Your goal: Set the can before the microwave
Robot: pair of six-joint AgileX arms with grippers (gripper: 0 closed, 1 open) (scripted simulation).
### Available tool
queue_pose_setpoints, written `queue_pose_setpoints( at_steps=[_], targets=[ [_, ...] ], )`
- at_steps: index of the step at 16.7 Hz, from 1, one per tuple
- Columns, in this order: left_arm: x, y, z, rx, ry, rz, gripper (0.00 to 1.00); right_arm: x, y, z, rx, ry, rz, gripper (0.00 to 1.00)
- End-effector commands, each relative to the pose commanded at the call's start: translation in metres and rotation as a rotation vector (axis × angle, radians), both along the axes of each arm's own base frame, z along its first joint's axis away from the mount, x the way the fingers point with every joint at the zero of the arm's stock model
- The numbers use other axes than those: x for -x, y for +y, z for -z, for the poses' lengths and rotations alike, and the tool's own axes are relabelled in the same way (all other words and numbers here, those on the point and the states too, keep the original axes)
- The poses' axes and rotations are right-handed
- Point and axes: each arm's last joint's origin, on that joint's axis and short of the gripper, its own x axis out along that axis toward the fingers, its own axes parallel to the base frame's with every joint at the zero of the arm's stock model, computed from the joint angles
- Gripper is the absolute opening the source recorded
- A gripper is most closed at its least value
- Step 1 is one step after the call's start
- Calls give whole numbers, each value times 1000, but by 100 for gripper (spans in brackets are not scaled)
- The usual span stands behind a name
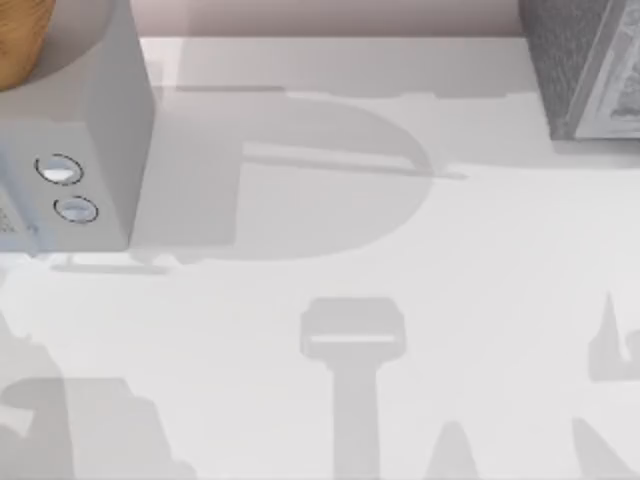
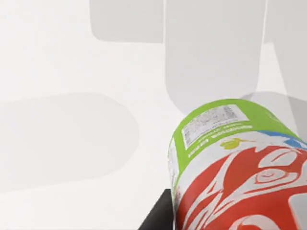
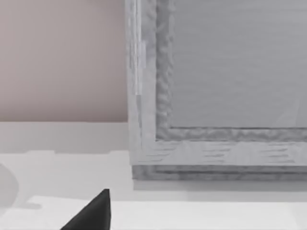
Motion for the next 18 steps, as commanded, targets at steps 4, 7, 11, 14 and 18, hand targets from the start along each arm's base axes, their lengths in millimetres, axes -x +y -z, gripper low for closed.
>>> queue_pose_setpoints(
  at_steps=[4,7,11,14,18],
  targets=[
    [0,0,0,0,0,0,60,0,0,0,0,0,0,100],
    [0,0,0,0,0,0,83,0,0,0,0,0,0,100],
    [0,0,0,0,0,0,100,0,0,0,0,0,0,100],
    [0,0,0,0,0,0,100,0,0,0,0,0,0,100],
    [0,0,0,0,0,0,100,0,0,0,0,0,0,100]
  ],
)
